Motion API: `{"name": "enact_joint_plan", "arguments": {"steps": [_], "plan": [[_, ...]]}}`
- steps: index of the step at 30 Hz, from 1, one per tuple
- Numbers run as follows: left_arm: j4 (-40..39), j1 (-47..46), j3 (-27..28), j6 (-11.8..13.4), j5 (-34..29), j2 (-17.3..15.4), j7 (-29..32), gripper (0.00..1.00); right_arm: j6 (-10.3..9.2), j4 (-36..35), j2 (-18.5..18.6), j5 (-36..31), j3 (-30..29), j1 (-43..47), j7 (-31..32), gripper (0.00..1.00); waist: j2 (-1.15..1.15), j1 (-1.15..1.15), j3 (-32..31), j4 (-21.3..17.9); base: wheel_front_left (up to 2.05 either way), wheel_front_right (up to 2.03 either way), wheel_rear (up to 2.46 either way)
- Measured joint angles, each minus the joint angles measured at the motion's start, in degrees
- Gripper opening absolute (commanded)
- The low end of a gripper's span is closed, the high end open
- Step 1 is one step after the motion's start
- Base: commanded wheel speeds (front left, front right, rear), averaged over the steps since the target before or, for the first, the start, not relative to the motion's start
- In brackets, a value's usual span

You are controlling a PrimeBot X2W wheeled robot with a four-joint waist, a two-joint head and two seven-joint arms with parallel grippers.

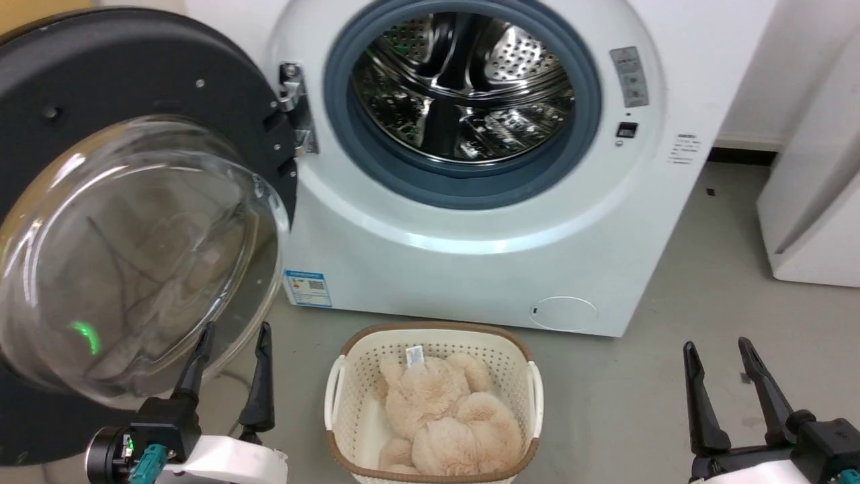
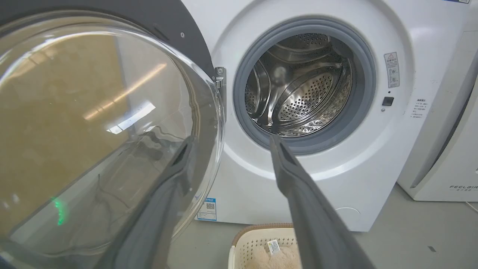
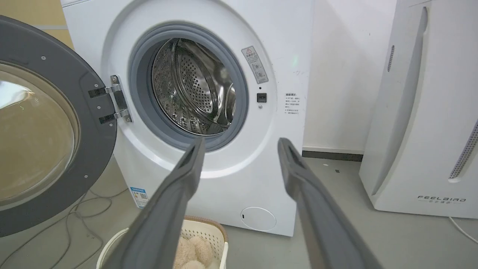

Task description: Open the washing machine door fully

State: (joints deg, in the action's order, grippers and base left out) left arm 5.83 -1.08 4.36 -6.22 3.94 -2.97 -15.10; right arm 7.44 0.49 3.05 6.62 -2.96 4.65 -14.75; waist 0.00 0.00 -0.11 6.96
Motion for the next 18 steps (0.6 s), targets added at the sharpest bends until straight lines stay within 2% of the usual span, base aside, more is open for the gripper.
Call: {"name": "enact_joint_plan", "arguments": {"steps": [13,14,18], "plan": [[2.15,1.0,-1.58,1.53,0.24,0.12,0.0,1.0,0.0,-0.12,0.0,0.0,0.04,0.79,0.0,1.0,0.0,0.0,-0.32,-4.19,0.0,0.0,0.0],[2.16,1.0,-1.63,1.53,0.21,0.14,0.0,0.0,0.0,-0.11,0.01,0.0,0.02,0.79,0.02,0.0,0.0,0.0,-0.31,-4.26,0.0,0.0,0.0],[2.12,0.99,-1.67,1.53,0.21,0.15,0.0,0.0,0.0,-0.1,0.01,0.0,0.05,0.79,0.04,0.0,0.0,0.0,-0.3,-4.32,0.0,0.0,0.0]]}}
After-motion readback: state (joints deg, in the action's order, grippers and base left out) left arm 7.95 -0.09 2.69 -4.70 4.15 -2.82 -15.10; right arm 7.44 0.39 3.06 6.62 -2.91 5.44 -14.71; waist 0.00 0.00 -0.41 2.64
